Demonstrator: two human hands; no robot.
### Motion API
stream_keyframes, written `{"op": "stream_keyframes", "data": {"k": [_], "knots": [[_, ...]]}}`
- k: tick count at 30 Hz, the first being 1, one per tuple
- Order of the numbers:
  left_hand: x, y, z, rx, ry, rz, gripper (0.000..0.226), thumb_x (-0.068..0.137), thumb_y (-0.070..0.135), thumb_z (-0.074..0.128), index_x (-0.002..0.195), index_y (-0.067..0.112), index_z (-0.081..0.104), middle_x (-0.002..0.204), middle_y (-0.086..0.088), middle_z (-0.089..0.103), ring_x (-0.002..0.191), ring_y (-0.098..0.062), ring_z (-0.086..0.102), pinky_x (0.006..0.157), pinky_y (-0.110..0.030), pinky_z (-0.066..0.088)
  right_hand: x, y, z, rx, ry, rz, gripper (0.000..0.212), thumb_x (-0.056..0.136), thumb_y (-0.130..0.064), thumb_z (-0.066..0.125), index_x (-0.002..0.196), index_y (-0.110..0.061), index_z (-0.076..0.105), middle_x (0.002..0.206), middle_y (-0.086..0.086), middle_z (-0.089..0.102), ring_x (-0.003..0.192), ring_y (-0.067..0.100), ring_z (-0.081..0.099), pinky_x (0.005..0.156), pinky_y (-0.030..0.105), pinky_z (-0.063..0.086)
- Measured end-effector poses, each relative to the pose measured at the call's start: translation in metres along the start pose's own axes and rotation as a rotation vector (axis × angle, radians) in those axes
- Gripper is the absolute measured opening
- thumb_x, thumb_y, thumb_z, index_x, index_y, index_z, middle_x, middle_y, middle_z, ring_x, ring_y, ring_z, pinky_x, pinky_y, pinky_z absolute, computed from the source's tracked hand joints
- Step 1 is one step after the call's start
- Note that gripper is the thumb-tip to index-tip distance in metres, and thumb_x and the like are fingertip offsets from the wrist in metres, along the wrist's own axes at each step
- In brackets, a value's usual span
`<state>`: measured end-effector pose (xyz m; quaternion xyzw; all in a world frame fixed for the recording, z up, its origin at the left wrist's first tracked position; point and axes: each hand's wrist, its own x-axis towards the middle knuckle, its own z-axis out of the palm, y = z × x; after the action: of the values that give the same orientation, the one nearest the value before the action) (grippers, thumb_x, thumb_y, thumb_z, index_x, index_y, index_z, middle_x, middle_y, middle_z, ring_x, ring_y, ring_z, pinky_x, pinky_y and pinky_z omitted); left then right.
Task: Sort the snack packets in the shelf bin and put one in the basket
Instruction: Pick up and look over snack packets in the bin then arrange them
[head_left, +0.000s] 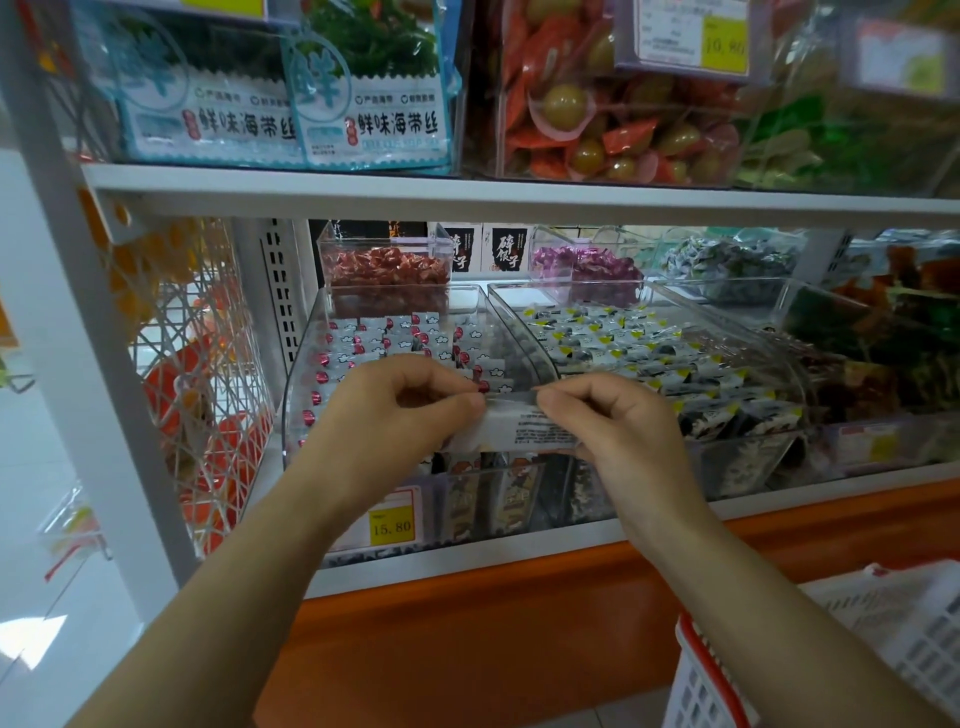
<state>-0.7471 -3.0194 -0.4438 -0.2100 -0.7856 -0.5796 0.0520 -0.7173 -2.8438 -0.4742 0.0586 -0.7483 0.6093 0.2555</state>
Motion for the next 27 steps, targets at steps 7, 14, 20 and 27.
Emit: {"op": "stream_keyframes", "data": {"k": [7, 14, 20, 27], "knots": [[0.0, 0.002, -0.006, 0.21, -0.007, 0.121, 0.02, 0.082, 0.024, 0.065, 0.065, 0.016, 0.07, 0.061, 0.001, 0.066, 0.049, -0.005, 0.055, 0.046, -0.013, 0.046, 0.0, -0.001, -0.001, -0.03, -0.041, -0.025, 0.019, 0.086, -0.017, 0.065, 0.072, -0.028, 0.07, 0.07, -0.014, 0.066, 0.071, 0.002, 0.063, 0.065, 0.016, 0.051], [0.002, 0.001, -0.011, 0.228, -0.032, 0.105, 0.021, 0.085, 0.023, 0.061, 0.066, 0.02, 0.069, 0.057, 0.005, 0.065, 0.048, -0.002, 0.058, 0.048, -0.006, 0.043, 0.003, -0.001, -0.004, 0.067, -0.112, 0.066, 0.028, 0.088, -0.013, 0.06, 0.072, -0.031, 0.075, 0.076, -0.005, 0.071, 0.083, 0.016, 0.068, 0.078, 0.042, 0.058], [0.002, 0.0, -0.009, 0.081, -0.026, 0.057, 0.017, 0.086, 0.016, 0.06, 0.072, 0.021, 0.069, 0.071, 0.011, 0.07, 0.056, -0.008, 0.065, 0.049, -0.012, 0.05, 0.006, 0.0, -0.004, 0.231, -0.124, 0.169, 0.021, 0.088, -0.005, 0.059, 0.077, -0.014, 0.073, 0.074, 0.0, 0.072, 0.076, 0.016, 0.07, 0.061, 0.029, 0.058], [-0.001, 0.0, -0.009, 0.073, -0.141, -0.037, 0.019, 0.072, 0.03, 0.071, 0.088, 0.035, 0.065, 0.088, 0.005, 0.066, 0.065, 0.007, 0.06, 0.05, -0.004, 0.042, 0.007, 0.002, -0.01, 0.193, -0.027, 0.172, 0.019, 0.085, -0.008, 0.064, 0.067, -0.008, 0.063, 0.083, 0.014, 0.064, 0.077, 0.022, 0.07, 0.059, 0.032, 0.058]]}}
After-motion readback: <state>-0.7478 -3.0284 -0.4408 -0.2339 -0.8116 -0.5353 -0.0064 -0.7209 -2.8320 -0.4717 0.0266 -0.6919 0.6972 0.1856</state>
